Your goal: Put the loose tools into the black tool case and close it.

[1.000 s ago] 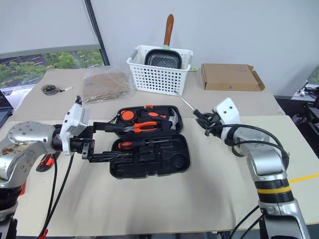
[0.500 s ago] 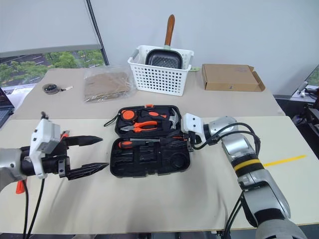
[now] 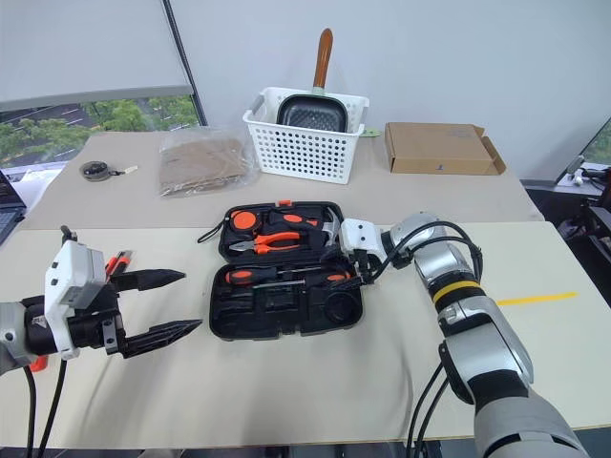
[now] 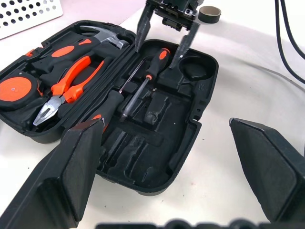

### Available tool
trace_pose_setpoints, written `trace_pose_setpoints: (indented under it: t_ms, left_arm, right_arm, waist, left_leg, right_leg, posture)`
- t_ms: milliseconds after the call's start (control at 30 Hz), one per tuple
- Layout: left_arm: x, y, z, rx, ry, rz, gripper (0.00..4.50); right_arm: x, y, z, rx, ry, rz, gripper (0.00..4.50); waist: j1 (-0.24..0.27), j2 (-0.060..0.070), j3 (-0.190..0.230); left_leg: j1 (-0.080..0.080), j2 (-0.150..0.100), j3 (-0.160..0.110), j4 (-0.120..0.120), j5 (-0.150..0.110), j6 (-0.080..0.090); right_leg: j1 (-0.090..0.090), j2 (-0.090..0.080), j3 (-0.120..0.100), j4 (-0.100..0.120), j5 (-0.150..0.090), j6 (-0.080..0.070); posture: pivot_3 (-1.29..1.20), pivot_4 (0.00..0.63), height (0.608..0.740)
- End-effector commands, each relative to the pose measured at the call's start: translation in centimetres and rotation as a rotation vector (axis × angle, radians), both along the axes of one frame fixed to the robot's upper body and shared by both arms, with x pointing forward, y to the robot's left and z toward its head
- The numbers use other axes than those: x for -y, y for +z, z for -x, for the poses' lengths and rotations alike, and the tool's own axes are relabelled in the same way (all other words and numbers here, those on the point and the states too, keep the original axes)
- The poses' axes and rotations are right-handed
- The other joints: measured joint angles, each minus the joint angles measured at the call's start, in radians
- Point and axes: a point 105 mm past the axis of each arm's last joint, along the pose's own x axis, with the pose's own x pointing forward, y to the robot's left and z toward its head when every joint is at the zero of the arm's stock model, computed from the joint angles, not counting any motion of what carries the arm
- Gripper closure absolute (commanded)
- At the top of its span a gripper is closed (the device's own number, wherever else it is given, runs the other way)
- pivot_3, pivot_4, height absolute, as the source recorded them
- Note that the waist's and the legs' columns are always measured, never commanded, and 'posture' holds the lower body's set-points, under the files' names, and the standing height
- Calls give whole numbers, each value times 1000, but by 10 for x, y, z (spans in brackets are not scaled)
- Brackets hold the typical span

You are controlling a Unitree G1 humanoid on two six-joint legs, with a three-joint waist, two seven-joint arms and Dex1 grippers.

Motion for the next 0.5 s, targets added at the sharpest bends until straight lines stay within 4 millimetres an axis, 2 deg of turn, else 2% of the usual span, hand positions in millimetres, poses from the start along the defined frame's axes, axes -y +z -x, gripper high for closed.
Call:
trace_pose_setpoints:
  t_ms: [33, 100, 233, 333, 500]
  left_arm:
    - [1, 6, -2, 29, -19, -9, 0]
    - [2, 6, -3, 26, -29, -7, 0]
    - [1, 4, -6, 20, -36, -12, 0]
    - [2, 5, -8, 21, -46, -13, 0]
    - [2, 5, -9, 16, -62, -21, 0]
  right_arm:
    - [-14, 39, -2, 21, -10, -208, 29]
    - [-21, 44, 1, -12, -24, -285, 29]
    - [-30, 43, 8, -66, -41, -367, 29]
    - [-33, 35, 13, -87, -41, -393, 720]
    - [-30, 5, 13, -84, -76, -290, 2466]
  waist:
    - [0, 0, 0]
    - [0, 0, 0]
    - [1, 0, 0]
    - [3, 0, 0]
    - [1, 0, 0]
  left_leg:
    - [0, 0, 0, 0, 0, 0]
    - [0, 0, 0, 0, 0, -1]
    - [1, 1, 0, 0, -3, -8]
    - [1, 1, 0, 0, -3, -8]
    - [2, 1, 0, 0, -2, -9]
  right_leg:
    - [0, 0, 0, 0, 0, 0]
    - [0, 0, 0, 1, 0, -1]
    - [0, 0, 0, 4, 0, -2]
    - [-1, 0, 0, 5, -1, -2]
    - [-1, 0, 0, 6, -1, -2]
  posture:
    - [0, 150, 700]
    - [0, 150, 700]
    - [0, 150, 700]
    - [0, 150, 700]
    - [0, 150, 700]
